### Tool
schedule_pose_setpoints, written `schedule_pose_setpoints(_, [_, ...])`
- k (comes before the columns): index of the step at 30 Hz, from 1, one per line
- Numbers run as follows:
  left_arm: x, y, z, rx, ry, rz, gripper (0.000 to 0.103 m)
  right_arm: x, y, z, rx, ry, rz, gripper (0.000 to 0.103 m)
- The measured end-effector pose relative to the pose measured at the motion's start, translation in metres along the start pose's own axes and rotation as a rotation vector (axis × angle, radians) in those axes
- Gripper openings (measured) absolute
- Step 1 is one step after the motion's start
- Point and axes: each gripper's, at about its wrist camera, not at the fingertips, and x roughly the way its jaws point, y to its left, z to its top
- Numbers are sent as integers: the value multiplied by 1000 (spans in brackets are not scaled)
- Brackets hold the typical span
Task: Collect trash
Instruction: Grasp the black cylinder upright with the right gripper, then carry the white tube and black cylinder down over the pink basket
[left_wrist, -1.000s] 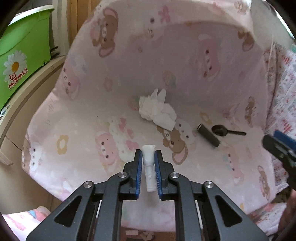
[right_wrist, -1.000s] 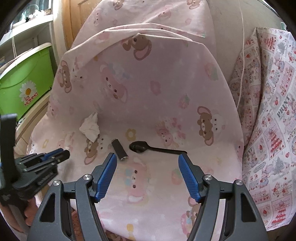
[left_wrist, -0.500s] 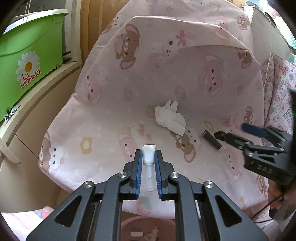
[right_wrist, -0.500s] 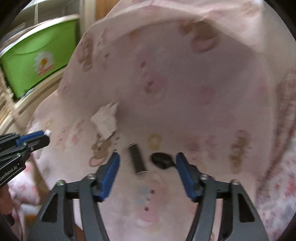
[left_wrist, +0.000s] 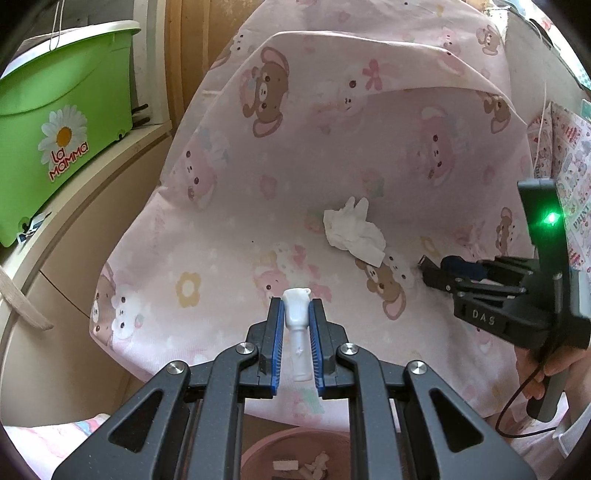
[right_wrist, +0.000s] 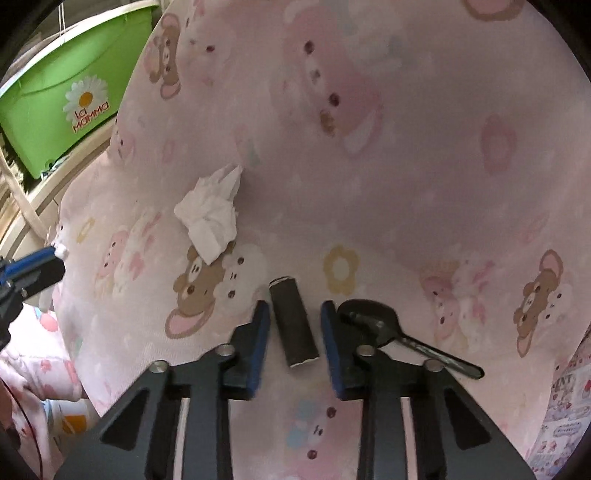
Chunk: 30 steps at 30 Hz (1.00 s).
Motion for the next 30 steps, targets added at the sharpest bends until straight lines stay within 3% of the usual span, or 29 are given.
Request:
schedule_pose_setpoints(1, [0, 1, 0, -2, -1, -1, 13, 0, 2, -1, -10, 0, -2, 16])
schedule_pose_setpoints(5, [-2, 2, 0, -7, -3, 3, 13, -6, -1, -3, 46, -18, 22, 13])
schedule_pose_setpoints(14, [-6, 7, -2, -23, 4, -8, 13, -48, 6, -14, 143, -119, 71, 13])
schedule_pose_setpoints(18, [-10, 15, -5, -55, 29, 57, 13, -67, 21, -25, 146, -128, 104, 13])
schedule_pose_setpoints(21, [-18, 28, -9, -104, 63, 16, 13, -86, 32, -30, 144, -165, 105, 13])
schedule_pose_setpoints(24, [-33, 30, -12, -77, 68, 43, 13, -110, 43, -40, 161, -207, 125, 13])
schedule_pose_setpoints(30, [-63, 35, -30, -59, 88, -2, 13, -140, 76, -67, 128, -197, 163, 13])
